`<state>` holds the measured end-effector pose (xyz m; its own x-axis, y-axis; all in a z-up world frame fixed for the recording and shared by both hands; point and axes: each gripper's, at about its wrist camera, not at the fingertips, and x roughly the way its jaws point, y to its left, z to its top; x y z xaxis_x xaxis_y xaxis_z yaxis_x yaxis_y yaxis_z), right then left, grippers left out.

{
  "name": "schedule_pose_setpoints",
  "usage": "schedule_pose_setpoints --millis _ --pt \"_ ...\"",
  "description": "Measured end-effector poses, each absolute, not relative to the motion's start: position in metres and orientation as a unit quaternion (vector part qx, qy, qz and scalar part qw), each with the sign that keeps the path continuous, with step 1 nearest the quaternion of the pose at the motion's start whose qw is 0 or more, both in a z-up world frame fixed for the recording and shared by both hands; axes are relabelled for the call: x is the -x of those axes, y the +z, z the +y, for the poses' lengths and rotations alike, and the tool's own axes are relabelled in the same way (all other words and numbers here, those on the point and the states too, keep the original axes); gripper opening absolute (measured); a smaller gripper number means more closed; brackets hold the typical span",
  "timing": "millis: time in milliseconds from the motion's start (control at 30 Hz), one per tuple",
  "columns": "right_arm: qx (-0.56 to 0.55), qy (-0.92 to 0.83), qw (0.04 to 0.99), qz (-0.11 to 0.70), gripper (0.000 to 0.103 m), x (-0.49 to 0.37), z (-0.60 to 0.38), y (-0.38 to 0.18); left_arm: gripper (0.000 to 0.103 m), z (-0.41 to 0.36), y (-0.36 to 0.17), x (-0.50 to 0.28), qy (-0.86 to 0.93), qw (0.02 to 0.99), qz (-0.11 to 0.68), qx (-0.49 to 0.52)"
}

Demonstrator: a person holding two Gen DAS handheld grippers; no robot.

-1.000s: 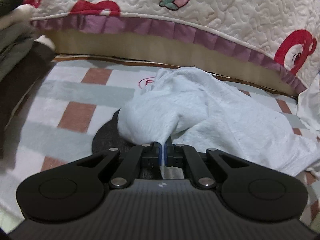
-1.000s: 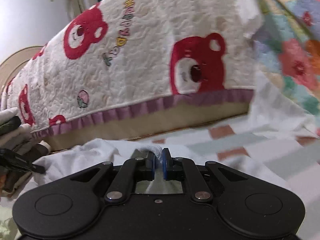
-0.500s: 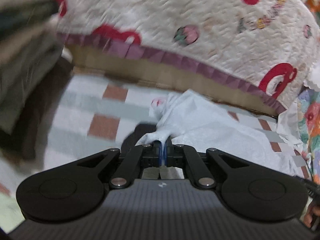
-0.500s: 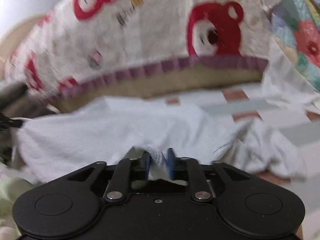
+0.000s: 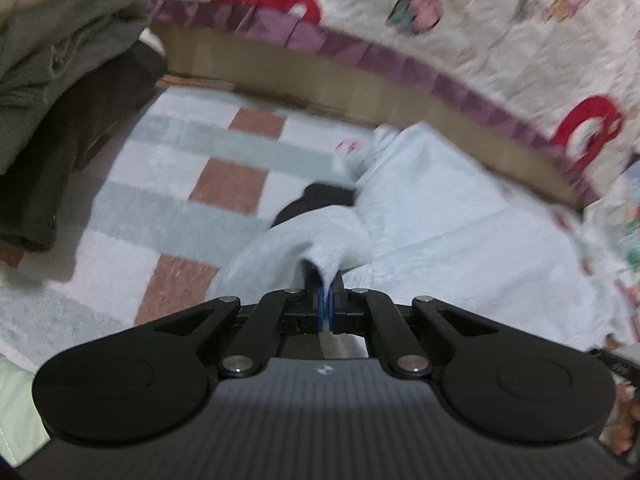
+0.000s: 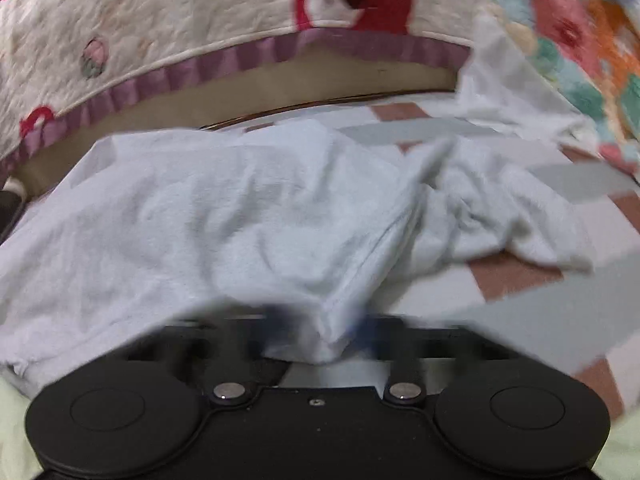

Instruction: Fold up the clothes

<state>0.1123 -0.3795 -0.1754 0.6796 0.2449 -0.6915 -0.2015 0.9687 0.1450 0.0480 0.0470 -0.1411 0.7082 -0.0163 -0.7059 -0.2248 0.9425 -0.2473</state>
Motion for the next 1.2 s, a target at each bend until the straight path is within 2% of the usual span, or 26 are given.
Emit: schedule_pose_setpoints --millis 67,200,300,400,467,633,767,867,1033,1200 --pt "-0.01 0.155 0.918 0.366 0.011 -0.117 -0.376 -0.146 0.002 0.052 -0.13 -0.056 0.059 0.912 0.375 0.156" --pt "0.036 0.188 0.933 0.305 0.011 -0.119 -0.377 -0.048 0.001 0.068 -0.06 -0.054 0.026 0.934 0.312 0.174" --pt "0.005 0.21 0.941 0.266 0.01 -0.1 -0.394 0.022 0.001 0.078 -0.001 -0.037 0.001 0.949 0.254 0.187" --pt "-0.02 0.239 0.941 0.239 0.01 -0.051 -0.405 0.062 0.001 0.083 0.033 0.018 -0.011 0.96 0.223 0.169" --pt "-0.009 0.256 0.934 0.25 0.011 -0.01 -0.406 0.059 0.001 0.085 0.054 0.057 -0.019 0.967 0.204 0.154" --pt "-0.002 0.265 0.867 0.421 0.01 0.051 -0.394 -0.041 0.002 0.09 -0.025 0.082 0.01 0.936 0.326 0.13" --pt "0.007 0.26 0.833 0.488 0.01 0.052 -0.376 -0.096 0.002 0.094 -0.095 0.098 0.035 0.897 0.427 0.11" --pt "0.014 0.254 0.836 0.486 0.01 0.032 -0.37 -0.093 0.002 0.094 -0.121 0.099 0.041 0.883 0.455 0.103" --pt "-0.017 0.253 0.871 0.421 0.011 0.019 -0.378 -0.069 0.002 0.101 -0.132 0.097 0.025 0.868 0.466 0.171" --pt "-0.06 0.256 0.893 0.366 0.013 0.016 -0.385 -0.07 0.005 0.109 -0.143 0.095 0.008 0.848 0.474 0.238"
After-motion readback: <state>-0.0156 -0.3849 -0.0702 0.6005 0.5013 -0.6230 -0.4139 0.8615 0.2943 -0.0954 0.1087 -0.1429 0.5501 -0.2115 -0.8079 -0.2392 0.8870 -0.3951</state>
